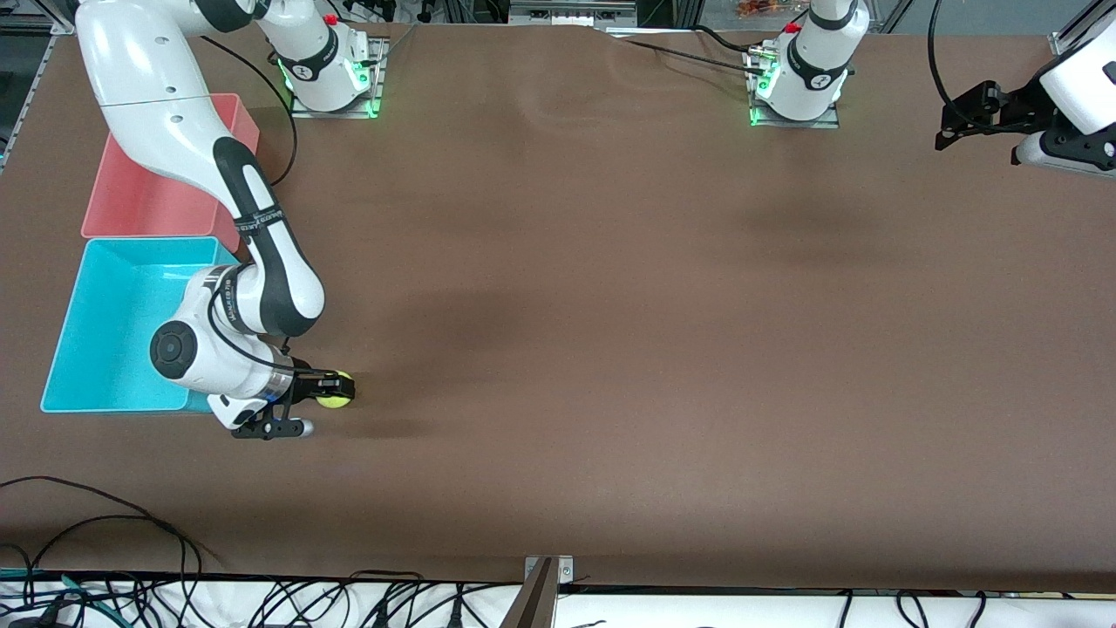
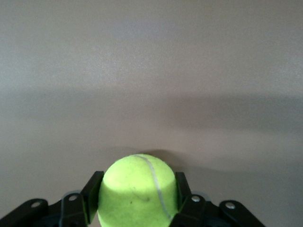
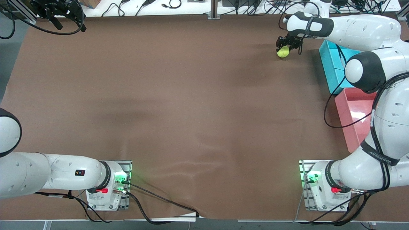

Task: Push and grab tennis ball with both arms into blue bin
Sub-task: 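Carry the held ball with the right gripper over the blue bin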

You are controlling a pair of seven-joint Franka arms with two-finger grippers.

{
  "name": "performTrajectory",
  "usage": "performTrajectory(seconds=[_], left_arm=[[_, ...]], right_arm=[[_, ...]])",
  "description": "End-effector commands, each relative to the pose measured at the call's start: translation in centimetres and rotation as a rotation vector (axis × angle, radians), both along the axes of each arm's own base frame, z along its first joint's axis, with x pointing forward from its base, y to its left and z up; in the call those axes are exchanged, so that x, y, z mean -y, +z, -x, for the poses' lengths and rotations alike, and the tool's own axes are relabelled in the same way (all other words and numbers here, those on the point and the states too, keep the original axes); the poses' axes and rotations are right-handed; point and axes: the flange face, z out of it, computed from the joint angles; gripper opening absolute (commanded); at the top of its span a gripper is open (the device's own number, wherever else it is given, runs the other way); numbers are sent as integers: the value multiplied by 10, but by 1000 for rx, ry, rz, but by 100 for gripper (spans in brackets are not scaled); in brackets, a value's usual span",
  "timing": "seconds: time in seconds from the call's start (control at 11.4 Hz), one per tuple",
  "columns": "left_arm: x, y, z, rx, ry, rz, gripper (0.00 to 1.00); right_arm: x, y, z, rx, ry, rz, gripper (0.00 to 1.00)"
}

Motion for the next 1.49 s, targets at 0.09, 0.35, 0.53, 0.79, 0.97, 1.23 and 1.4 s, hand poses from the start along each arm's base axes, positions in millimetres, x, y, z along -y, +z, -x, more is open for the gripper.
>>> performTrajectory(seconds=[0.09, 0.35, 0.53, 0.79, 0.97, 1.23, 1.4], left_arm=[[2, 5, -19, -48, 22, -58, 100], [4, 14, -22, -25, 30, -79, 100], [9, 11, -32, -11, 22, -74, 100], [25, 9, -45, 63, -7, -71, 100], [20, 5, -49, 86, -3, -67, 100], [18, 1, -52, 109, 0, -64, 100], [16, 5, -53, 119, 3, -64, 100]], right_arm=[[9, 58, -13, -117, 29, 6, 0], [37, 94, -14, -119, 29, 59, 0], [73, 107, -10, -138, 35, 95, 0], [123, 134, -4, -150, 22, 106, 0], [163, 140, 5, -185, 23, 102, 0], [193, 150, 10, -171, 54, 93, 0], [232, 143, 19, -179, 70, 77, 0]])
